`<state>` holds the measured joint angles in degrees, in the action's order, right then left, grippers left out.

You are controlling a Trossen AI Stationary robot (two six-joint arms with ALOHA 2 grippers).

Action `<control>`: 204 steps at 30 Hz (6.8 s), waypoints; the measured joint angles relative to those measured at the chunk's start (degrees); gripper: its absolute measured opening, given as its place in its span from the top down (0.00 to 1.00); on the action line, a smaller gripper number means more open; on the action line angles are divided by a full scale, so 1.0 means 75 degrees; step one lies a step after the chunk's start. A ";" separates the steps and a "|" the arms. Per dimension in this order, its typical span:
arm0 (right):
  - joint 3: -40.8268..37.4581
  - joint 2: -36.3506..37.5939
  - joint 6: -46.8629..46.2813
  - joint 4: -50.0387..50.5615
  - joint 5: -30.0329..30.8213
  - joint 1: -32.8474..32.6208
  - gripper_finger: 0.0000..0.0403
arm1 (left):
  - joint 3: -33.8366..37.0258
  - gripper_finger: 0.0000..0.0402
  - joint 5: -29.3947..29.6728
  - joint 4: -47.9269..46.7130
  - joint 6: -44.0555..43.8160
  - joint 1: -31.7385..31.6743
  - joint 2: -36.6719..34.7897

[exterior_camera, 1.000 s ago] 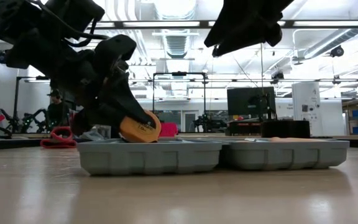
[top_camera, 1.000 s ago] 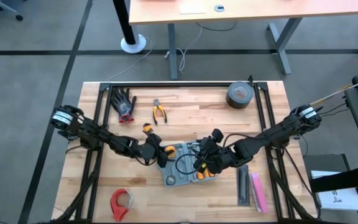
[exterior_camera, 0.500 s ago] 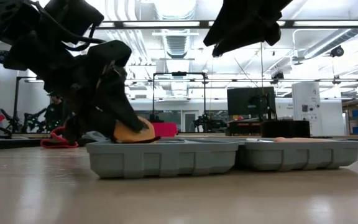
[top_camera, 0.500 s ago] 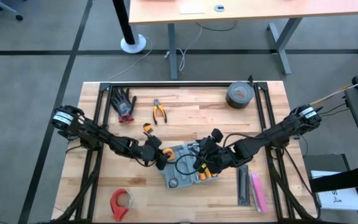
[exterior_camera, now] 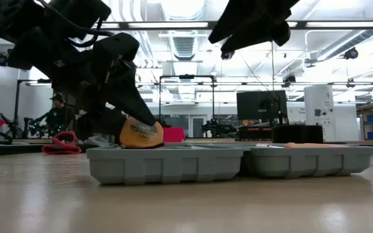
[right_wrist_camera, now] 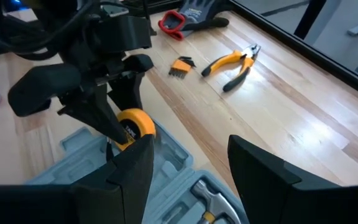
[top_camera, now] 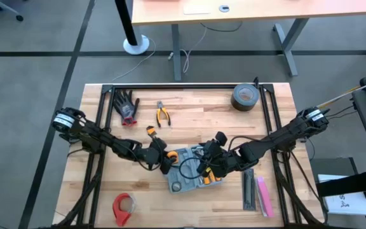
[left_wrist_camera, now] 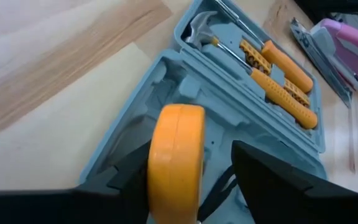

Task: Prefit tool cases
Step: Put the tape measure into the gray tool box

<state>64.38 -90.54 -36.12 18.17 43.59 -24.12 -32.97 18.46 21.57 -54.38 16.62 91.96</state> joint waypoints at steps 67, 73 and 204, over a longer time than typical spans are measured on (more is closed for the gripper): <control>-0.0044 -0.0087 0.0088 -0.0242 -0.0023 0.0000 0.54 | -0.0449 0.79 -0.1406 -0.0176 0.1311 -0.0380 0.0561; -0.0044 -0.0087 0.0093 -0.0304 -0.0024 0.0000 0.54 | -0.0474 0.78 -0.1417 -0.0230 0.1447 -0.0420 0.0530; -0.0035 -0.0111 0.0219 -0.0521 -0.0067 0.0085 0.54 | -0.2536 0.67 -0.0794 -0.4688 0.4070 -0.0369 0.0596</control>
<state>64.12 -91.37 -34.48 14.26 43.09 -23.49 -51.99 12.51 -13.59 -23.85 13.85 96.43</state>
